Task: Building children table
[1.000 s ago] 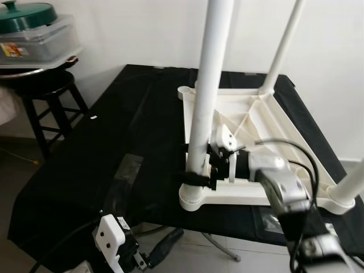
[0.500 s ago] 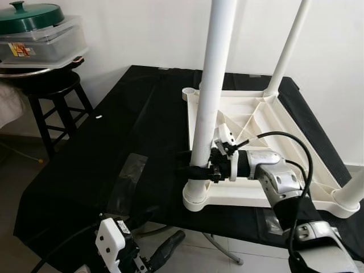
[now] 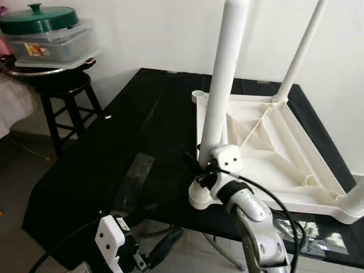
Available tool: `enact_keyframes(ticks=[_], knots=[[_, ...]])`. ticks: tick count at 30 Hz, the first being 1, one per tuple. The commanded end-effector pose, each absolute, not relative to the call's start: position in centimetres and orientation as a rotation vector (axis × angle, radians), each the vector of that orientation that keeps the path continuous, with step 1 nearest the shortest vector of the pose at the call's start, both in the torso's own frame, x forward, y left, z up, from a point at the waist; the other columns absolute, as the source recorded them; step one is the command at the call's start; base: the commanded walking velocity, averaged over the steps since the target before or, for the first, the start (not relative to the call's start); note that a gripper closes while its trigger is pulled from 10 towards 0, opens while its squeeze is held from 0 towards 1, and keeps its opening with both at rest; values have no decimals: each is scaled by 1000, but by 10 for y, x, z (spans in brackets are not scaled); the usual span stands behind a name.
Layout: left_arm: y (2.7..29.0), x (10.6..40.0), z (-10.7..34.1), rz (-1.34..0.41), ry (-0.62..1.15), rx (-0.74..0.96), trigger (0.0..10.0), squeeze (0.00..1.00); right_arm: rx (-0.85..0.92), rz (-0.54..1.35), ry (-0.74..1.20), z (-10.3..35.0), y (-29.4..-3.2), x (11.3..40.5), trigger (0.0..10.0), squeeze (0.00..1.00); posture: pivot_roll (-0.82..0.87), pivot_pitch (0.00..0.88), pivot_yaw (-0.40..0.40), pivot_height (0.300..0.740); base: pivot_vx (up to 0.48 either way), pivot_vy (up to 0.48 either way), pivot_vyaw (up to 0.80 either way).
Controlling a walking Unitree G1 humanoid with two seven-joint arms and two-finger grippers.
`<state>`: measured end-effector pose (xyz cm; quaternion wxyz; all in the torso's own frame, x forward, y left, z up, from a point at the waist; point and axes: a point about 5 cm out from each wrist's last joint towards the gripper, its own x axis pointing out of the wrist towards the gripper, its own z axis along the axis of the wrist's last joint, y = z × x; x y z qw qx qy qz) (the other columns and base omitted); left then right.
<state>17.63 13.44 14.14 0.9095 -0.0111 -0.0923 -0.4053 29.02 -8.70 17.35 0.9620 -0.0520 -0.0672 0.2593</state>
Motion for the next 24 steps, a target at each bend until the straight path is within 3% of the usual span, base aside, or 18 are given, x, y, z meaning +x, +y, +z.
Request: enact_keyframes(ticks=[1, 5, 6, 7, 9, 10, 13, 14, 15, 17, 20, 21, 24], knots=[[135, 179, 140, -843, -190, -24, 10000, 0, -211, 540, -36, 151, -90, 295, 0, 0, 28, 97, -42, 740, 0, 0, 0], [135, 181, 139, -842, -192, -23, 10000, 0, -200, 554, -16, 148, -90, 298, 0, 0, 24, 93, -43, 740, 0, 0, 0], [135, 182, 139, -836, -194, -22, 10000, 0, -187, 569, -6, 148, -89, 298, 1020, 0, 25, 90, -37, 740, 0, 0, 0], [135, 182, 139, -831, -195, -21, 10000, 0, -155, 592, 5, 149, -89, 299, 10000, 0, 28, 90, -39, 740, 0, 0, 0], [135, 183, 139, -828, -196, -19, 10000, 0, -82, 606, 22, 152, -87, 297, 10000, 0, 30, 89, -40, 740, 0, 0, 0], [134, 183, 139, -830, -196, -18, 10000, 0, -78, 686, -5, 160, -83, 296, 10000, 867, 34, 88, -39, 740, 0, 0, 0], [134, 183, 139, -831, -196, -18, 10000, 0, -86, 695, -11, 162, -81, 294, 10000, 867, 34, 88, -39, 740, 0, 0, 0], [133, 183, 138, -835, -196, -18, 10000, 0, -80, 810, -45, 173, -80, 293, 10000, 1000, 32, 86, -39, 740, 0, 0, 0], [133, 183, 138, -835, -196, -18, 10000, 0, -80, 810, -45, 173, -80, 293, 10000, 1000, 32, 86, -39, 740, 0, 0, 0], [132, 183, 138, -844, -197, -21, 10000, 0, -145, 1152, -103, 198, -84, 294, 10000, 1000, 34, 87, -41, 740, 0, 0, 0], [132, 184, 138, -844, -198, -21, 10000, 0, -212, 1245, -104, 202, -89, 296, 10000, 1000, 34, 87, -41, 740, 0, 0, 0], [132, 183, 138, -843, -199, -21, 10000, 0, -254, 1297, -97, 204, -94, 301, 10000, 0, 43, 90, -44, 740, 0, 0, 0], [131, 182, 138, -840, -200, -20, 10000, 0, -305, 1341, -75, 209, -103, 314, 10000, 0, 48, 93, -44, 740, 0, 0, 0]])
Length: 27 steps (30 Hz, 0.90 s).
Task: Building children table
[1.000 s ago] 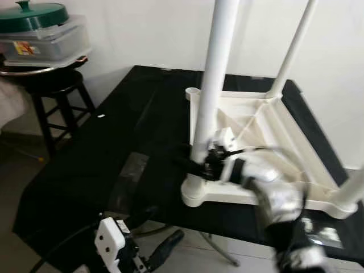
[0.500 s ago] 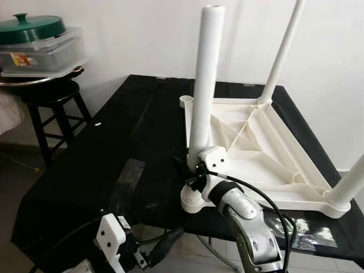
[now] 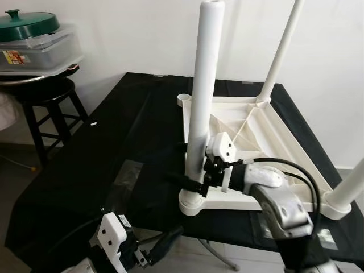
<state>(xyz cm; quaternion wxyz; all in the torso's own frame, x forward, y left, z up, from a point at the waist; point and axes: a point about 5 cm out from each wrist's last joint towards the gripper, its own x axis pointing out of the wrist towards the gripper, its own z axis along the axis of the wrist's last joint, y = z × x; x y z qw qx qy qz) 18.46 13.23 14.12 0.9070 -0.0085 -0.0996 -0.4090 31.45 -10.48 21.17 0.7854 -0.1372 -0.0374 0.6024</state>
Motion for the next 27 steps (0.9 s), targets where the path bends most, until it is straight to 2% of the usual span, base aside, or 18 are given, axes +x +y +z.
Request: enact_keyframes(ticks=[1, 5, 9, 10, 12, 13, 21, 24, 25, 27], knots=[[131, 181, 139, -839, -200, -20, 10000, 0, -316, 1349, -69, 213, -106, 323, 10000, 0, 51, 97, -46, 740, 0, 0, 0], [132, 180, 139, -838, -200, -19, 10000, 0, -312, 1310, -67, 221, -109, 338, 10000, 0, 55, 102, -45, 740, 0, 0, 0], [131, 177, 140, -841, -197, -18, 10000, 0, -224, 1347, -57, 231, -112, 351, 10000, 0, 69, 113, -45, 740, 0, 0, 0], [131, 176, 140, -841, -196, -18, 10000, 0, -219, 1378, -54, 232, -112, 351, 1216, 0, 69, 116, -44, 740, 0, 0, 0], [131, 175, 140, -841, -195, -18, 10000, 0, -215, 1405, -51, 232, -112, 351, 1216, 0, 69, 118, -45, 740, 0, 0, 0], [131, 174, 140, -841, -193, -19, 10000, 0, -208, 1456, -43, 231, -112, 351, 0, 0, 69, 124, -48, 740, 0, 0, 0], [130, 175, 140, -837, -193, -19, 10000, 0, -188, 1473, -48, 222, -114, 350, 0, 0, 47, 121, -56, 740, 0, 0, 0], [130, 175, 140, -836, -194, -19, 10000, 0, -190, 1423, -62, 221, -116, 349, 0, 0, 41, 119, -55, 740, 0, 0, 0], [130, 175, 140, -835, -194, -19, 10000, 0, -197, 1328, -79, 218, -119, 349, 0, 0, 41, 119, -55, 740, 0, 0, 0], [130, 175, 140, -835, -195, -19, 10000, 0, -200, 1294, -84, 217, -120, 349, 0, 0, 41, 119, -55, 740, 0, 0, 0]])
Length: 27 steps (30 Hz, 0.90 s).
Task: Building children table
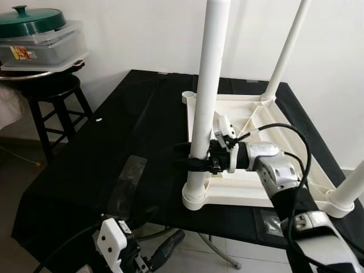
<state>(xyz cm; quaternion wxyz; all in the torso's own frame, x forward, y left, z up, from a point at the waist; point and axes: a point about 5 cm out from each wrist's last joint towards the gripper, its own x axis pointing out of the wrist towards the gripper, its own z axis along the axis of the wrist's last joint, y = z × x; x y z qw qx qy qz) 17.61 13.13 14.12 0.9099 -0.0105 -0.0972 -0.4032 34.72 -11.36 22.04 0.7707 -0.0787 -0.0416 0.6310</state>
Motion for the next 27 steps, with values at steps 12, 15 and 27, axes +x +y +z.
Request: enact_keyframes(ticks=[12, 15, 27], knots=[[133, 180, 139, -834, -197, -15, 10000, 0, -95, 473, -11, 152, -97, 286, 0, 0, -1, 91, -41, 740, 0, 0, 0], [133, 182, 137, -833, -197, -12, 10000, 0, -120, 530, 4, 147, -91, 290, 0, 0, 3, 75, -52, 740, 0, 0, 0], [131, 189, 134, -818, -203, -13, 10000, 0, -93, 964, -47, 185, -78, 301, 10000, 1000, -12, 49, -49, 740, 0, 0, 0]])
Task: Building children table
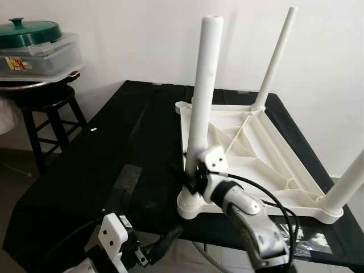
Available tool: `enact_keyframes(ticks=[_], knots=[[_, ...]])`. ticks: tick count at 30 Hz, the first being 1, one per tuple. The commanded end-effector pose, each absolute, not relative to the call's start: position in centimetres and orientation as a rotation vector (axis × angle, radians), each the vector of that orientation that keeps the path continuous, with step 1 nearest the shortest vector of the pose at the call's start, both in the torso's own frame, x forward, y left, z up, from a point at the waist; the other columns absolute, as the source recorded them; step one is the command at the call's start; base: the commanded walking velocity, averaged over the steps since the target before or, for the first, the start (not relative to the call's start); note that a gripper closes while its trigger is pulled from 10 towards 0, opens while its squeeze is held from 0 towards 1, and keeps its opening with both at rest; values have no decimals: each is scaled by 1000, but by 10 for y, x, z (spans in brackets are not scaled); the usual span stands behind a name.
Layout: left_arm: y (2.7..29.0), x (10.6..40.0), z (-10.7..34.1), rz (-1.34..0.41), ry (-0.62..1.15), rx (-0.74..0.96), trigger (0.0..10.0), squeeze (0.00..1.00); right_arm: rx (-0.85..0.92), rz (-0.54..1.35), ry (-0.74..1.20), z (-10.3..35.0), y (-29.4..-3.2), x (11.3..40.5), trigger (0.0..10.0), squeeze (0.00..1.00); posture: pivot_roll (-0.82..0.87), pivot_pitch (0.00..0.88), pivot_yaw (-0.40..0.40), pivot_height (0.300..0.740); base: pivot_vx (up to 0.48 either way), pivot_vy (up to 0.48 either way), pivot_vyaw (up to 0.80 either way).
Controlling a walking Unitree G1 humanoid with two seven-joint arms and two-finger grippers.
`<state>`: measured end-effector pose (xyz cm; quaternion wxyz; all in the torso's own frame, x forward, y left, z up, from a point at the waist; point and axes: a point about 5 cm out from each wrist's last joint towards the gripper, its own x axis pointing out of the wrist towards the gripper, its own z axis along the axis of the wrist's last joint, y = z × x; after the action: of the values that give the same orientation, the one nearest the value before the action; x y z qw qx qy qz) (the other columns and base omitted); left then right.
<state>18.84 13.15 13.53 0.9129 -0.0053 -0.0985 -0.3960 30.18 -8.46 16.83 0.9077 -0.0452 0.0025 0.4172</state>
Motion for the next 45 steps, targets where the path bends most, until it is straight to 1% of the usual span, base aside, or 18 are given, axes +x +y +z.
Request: enact_keyframes(ticks=[1, 7, 8, 10, 11, 14, 20, 21, 22, 23, 28, 36, 38, 39, 41, 43, 44, 45], knots=[[130, 189, 133, -819, -203, -14, 10000, 0, -114, 1013, -58, 191, -79, 302, 10000, 1000, -9, 43, -52, 740, 0, 0, 0], [130, 191, 133, -812, -208, -14, 10000, 0, -223, 1188, -71, 198, -85, 312, 10000, 1000, -7, 42, -46, 740, 0, 0, 0], [130, 191, 132, -811, -210, -13, 10000, 0, -248, 1235, -58, 200, -89, 322, 10000, 851, 1, 39, -44, 740, 0, 0, 0], [129, 191, 132, -811, -210, -13, 10000, 0, -248, 1248, -51, 201, -91, 327, 10000, 851, 1, 39, -44, 740, 0, 0, 0], [129, 191, 132, -811, -211, -12, 10000, 0, -234, 1287, -47, 204, -93, 333, 10000, 0, 8, 41, -39, 740, 0, 0, 0], [130, 190, 132, -811, -209, -11, 10000, 0, -233, 1352, -23, 207, -94, 344, 10000, 0, 13, 43, -35, 740, 0, 0, 0], [131, 189, 132, -809, -207, -10, 10000, 0, -215, 1367, -14, 210, -93, 351, 10000, 0, 21, 51, -29, 740, 0, 0, 0], [131, 188, 132, -808, -206, -10, 10000, 0, -207, 1375, -14, 210, -92, 353, 7020, 0, 22, 51, -29, 740, 0, 0, 0], [131, 188, 132, -808, -206, -10, 10000, 0, -207, 1375, -14, 210, -92, 353, 7020, 0, 22, 51, -29, 740, 0, 0, 0], [132, 188, 132, -809, -205, -9, 10000, 0, -192, 1400, -10, 210, -92, 353, 0, 0, 23, 54, -26, 740, 0, 0, 0], [132, 187, 132, -811, -203, -8, 10000, 0, -179, 1429, -14, 207, -92, 353, 0, 0, 19, 57, -22, 740, 0, 0, 0], [132, 187, 132, -817, -201, -9, 10000, 0, -185, 1297, -69, 207, -98, 357, 0, 0, 15, 59, -18, 740, 0, 0, 0], [132, 187, 133, -813, -204, -8, 10000, 0, -158, 1129, -81, 204, -103, 354, 0, 0, 12, 64, -26, 740, 0, 0, 0], [132, 187, 133, -813, -204, -8, 10000, 0, -158, 1129, -81, 204, -103, 354, 0, 0, 12, 64, -26, 740, 0, 0, 0], [133, 187, 133, -811, -206, -8, 10000, 0, -140, 1015, -83, 201, -107, 351, 0, 0, 11, 69, -31, 740, 0, 0, 0], [135, 187, 134, -807, -208, -6, 10000, 0, -171, 654, -106, 185, -111, 342, 0, 0, 6, 76, -38, 740, 0, 0, 0], [135, 187, 134, -805, -209, -5, 10000, 0, -167, 489, -58, 167, -112, 326, 0, 0, 4, 79, -32, 740, 0, 0, 0], [136, 187, 135, -803, -210, -4, 10000, 0, -187, 407, -34, 154, -110, 310, 0, 0, 4, 79, -32, 740, 0, 0, 0]])
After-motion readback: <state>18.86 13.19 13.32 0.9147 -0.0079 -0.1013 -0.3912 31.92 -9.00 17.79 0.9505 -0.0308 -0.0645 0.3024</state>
